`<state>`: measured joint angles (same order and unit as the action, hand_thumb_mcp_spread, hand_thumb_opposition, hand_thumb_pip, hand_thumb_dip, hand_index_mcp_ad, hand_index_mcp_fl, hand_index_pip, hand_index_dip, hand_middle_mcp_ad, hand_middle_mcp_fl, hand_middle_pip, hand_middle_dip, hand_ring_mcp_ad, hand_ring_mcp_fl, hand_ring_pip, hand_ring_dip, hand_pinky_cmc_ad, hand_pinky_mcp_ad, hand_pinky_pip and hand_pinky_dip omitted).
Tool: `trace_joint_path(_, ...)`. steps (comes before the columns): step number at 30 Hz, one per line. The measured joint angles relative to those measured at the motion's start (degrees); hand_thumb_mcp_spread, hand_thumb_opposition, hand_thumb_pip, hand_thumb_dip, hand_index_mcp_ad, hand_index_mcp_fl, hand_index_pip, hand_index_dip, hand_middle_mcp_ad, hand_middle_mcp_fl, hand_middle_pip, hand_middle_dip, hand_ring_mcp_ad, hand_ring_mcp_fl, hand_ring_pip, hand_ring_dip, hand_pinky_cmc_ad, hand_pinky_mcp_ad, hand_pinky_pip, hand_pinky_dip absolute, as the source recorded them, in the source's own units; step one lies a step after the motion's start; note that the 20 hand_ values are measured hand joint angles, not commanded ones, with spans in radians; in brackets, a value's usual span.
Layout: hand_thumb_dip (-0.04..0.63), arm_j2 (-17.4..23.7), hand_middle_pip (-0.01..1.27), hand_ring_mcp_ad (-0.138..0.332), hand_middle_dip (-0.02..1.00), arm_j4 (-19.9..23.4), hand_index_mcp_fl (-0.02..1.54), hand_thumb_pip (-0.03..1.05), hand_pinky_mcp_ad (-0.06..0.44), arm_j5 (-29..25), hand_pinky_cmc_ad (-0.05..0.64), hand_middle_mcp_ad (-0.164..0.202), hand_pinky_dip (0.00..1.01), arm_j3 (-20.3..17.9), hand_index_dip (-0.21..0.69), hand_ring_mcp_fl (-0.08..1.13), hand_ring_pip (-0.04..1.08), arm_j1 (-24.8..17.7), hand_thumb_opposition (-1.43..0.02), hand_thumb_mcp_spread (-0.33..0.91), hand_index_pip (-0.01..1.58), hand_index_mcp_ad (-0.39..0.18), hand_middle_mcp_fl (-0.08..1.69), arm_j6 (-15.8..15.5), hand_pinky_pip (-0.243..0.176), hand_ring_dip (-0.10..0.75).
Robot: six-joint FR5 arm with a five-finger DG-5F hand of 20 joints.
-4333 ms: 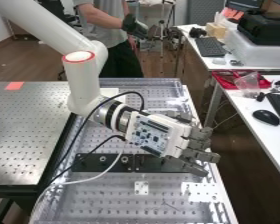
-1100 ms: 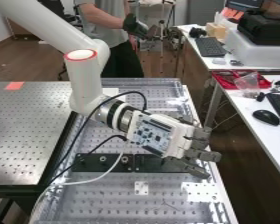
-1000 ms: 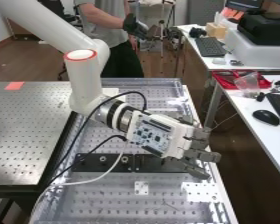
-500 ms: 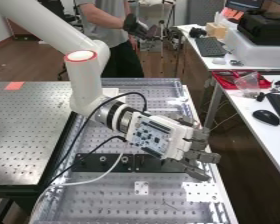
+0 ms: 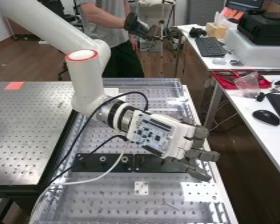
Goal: Grab the chopstick and place it in the clear container
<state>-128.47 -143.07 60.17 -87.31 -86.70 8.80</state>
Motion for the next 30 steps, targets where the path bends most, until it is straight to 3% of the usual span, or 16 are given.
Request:
trace_joint_path(6, 0.281, 0.08, 0.71, -0.009, 0.64, -0.26, 0.77, 0.52, 0.248, 0.02, 0.379, 0.059, 0.18, 0.36, 0.019, 0.66, 0.08, -0.09, -1.02, 0.62, 1.26, 0.021, 1.01, -1.08, 0.082, 0.442)
trace_joint_path(14, 0.284, 0.09, 0.69, -0.009, 0.64, -1.00, 0.82, 0.51, 0.264, -0.03, 0.408, 0.061, 0.18, 0.95, 0.035, 0.73, 0.08, -0.05, -1.02, 0.63, 1.18, 0.038, 1.03, -1.88, 0.079, 0.442)
trace_joint_path(18, 0.284, -0.09, 0.62, -0.009, 0.67, -2.53, 0.84, 0.50, 0.262, 1.85, 0.408, 0.049, 0.18, 1.56, 0.063, 0.66, 0.08, 0.15, -1.02, 0.63, 1.13, 0.040, 1.03, -1.17, 0.079, 0.438)
trace_joint_path(24, 0.291, -0.12, 0.46, 0.007, 0.64, -3.39, 0.50, 0.60, 0.264, 3.46, 0.396, 0.049, 0.19, 1.58, 0.045, 0.48, 0.06, 0.40, -0.90, 0.51, 0.95, 0.037, 0.77, 0.42, 0.065, 0.426)
trace_joint_path(26, 0.291, 0.03, 0.41, 0.023, 0.62, -3.00, 0.46, 0.64, 0.257, 3.42, 0.368, 0.051, 0.22, 1.11, 0.047, 0.43, 0.05, 0.45, -0.88, 0.49, 0.91, 0.028, 0.73, 1.26, 0.068, 0.417)
trace_joint_path(30, 0.291, 0.53, 0.37, 0.038, 0.60, -1.71, 0.46, 0.65, 0.253, 2.55, 0.346, 0.051, 0.24, -0.52, 0.031, 0.41, 0.04, 0.54, -0.84, 0.48, 0.88, 0.024, 0.71, 2.84, 0.017, 0.396)
